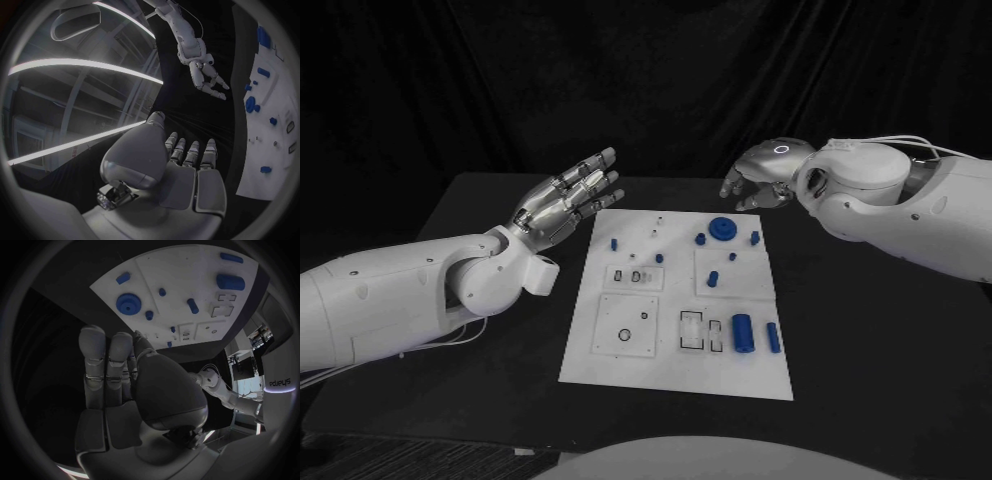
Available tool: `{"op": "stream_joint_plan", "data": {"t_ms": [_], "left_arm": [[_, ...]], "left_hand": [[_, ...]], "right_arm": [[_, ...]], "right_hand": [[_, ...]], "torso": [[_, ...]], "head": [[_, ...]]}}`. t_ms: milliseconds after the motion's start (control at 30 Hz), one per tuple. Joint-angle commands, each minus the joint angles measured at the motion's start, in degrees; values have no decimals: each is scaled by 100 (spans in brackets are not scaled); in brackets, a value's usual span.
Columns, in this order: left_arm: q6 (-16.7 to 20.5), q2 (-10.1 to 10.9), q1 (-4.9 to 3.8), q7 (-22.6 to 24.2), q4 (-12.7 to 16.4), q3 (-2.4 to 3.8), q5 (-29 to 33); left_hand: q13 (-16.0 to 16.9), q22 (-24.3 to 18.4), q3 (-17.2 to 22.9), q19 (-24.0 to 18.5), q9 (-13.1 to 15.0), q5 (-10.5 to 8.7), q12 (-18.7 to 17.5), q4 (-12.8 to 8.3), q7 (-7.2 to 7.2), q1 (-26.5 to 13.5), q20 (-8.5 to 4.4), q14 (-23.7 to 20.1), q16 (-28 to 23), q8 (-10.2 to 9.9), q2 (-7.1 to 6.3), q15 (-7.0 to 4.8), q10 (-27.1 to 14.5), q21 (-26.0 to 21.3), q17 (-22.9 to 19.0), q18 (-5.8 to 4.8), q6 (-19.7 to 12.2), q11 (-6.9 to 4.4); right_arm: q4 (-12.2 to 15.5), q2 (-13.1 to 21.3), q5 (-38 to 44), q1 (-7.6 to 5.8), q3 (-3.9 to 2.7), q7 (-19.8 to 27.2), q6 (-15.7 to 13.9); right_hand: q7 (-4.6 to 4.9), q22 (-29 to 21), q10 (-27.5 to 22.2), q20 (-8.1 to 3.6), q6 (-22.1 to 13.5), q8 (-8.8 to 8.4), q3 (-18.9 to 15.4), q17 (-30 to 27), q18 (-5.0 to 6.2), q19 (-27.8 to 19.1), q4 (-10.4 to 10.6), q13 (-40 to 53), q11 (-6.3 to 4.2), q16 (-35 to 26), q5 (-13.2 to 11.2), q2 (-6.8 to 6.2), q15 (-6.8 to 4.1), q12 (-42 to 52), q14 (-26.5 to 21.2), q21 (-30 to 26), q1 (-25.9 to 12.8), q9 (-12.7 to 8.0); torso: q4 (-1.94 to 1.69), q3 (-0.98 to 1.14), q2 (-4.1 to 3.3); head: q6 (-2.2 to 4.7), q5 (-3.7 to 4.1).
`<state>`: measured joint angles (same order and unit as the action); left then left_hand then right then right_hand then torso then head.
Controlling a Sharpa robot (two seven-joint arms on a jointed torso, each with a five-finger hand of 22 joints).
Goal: Assemble the parts on the task board
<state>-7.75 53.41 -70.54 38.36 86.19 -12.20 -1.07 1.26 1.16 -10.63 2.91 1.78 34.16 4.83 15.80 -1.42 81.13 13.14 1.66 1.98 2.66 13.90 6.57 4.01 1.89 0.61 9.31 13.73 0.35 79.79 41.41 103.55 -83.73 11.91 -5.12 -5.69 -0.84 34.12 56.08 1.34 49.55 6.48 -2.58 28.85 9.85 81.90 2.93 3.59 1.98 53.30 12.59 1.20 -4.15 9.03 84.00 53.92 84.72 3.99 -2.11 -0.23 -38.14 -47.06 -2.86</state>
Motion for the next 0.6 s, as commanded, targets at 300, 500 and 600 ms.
{"op": "stream_joint_plan", "data": {"t_ms": [300, 500, 600], "left_arm": [[-169, -58, -23, 53, -122, 6, -70], [-198, -58, -23, 49, -131, 6, -70], [-202, -47, -23, 50, -125, 6, -70]], "left_hand": [[1, -8, 71, -9, 11, 49, -3, -24, 99, 94, 56, 0, 20, 1, 3, 63, -26, 20, 11, 100, 19, -6], [0, -9, 80, -10, 12, 62, -8, -30, 112, 103, 60, 4, 24, 2, 5, 70, -31, 19, 13, 100, 27, -9], [0, -9, 82, -10, 13, 65, -10, -31, 114, 105, 61, 5, 24, 2, 6, 71, -32, 19, 13, 100, 28, -8]], "right_arm": [[-95, -68, 300, 110, -4, 153, -475], [-135, -84, 301, 195, -4, 274, -536], [-151, -98, 301, 241, -4, 324, -505]], "right_hand": [[364, 223, 132, 54, -44, -132, 160, 211, -106, -42, 86, 0, 162, 285, -137, -176, 57, -174, -10, 213, -77, -10], [405, 447, 189, 62, -8, -146, 184, 422, -129, -27, 124, 3, 134, 454, -167, -212, 51, -196, 10, 368, -129, -8], [419, 555, 214, 57, 3, -164, 194, 493, -137, -29, 158, 4, 102, 529, -236, -245, 36, -214, 11, 448, -175, -9]], "torso": [[-249, -64, -385], [-283, -81, -424], [-288, -84, -425]], "head": [[209, 231], [236, 261], [232, 266]]}}
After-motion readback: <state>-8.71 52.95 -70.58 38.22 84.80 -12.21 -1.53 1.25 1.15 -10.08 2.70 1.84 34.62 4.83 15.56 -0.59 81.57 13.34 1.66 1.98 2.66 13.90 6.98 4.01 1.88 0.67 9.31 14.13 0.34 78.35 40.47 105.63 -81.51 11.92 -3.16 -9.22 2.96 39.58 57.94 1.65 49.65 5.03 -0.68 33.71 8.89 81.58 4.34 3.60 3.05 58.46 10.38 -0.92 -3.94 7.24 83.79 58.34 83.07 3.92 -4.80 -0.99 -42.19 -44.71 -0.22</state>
